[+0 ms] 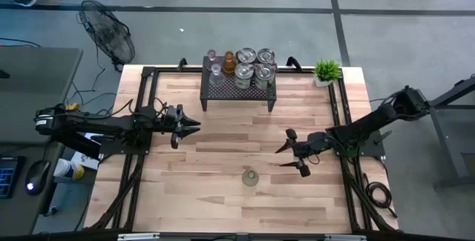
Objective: Pick & Place candle stick holders
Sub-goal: Put the green glass candlestick on the shelf aligned with the other candlesticks
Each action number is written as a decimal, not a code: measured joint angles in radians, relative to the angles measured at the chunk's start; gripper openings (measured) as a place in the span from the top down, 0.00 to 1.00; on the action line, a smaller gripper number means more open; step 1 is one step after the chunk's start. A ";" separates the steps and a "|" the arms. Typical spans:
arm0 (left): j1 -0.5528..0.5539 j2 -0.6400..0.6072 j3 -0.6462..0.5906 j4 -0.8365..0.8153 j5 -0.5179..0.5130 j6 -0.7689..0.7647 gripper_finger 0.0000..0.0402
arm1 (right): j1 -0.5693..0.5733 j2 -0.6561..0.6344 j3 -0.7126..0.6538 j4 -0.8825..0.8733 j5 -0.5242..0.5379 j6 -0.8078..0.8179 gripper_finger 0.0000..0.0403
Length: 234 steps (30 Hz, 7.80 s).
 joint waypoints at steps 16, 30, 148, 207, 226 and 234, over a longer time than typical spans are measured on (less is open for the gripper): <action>0.000 0.000 0.000 0.001 -0.002 -0.023 0.71 | 0.099 0.389 0.038 0.453 0.128 0.002 0.39; 0.000 0.000 0.000 0.000 0.038 -0.026 0.71 | 0.125 0.635 0.252 0.474 0.135 0.049 0.39; -0.349 0.723 0.832 -0.730 -0.209 1.031 0.71 | -0.164 0.726 0.646 0.175 -0.141 0.059 0.71; -0.362 0.862 0.912 -0.856 -0.119 1.018 0.71 | -0.194 0.730 0.865 -0.192 -0.243 -0.051 0.71; -0.361 0.863 0.911 -0.848 -0.117 1.033 0.83 | -0.195 0.730 0.882 -0.237 -0.318 -0.085 0.71; -0.360 0.864 0.911 -0.848 -0.114 1.041 0.93 | -0.194 0.730 0.882 -0.245 -0.323 -0.072 0.71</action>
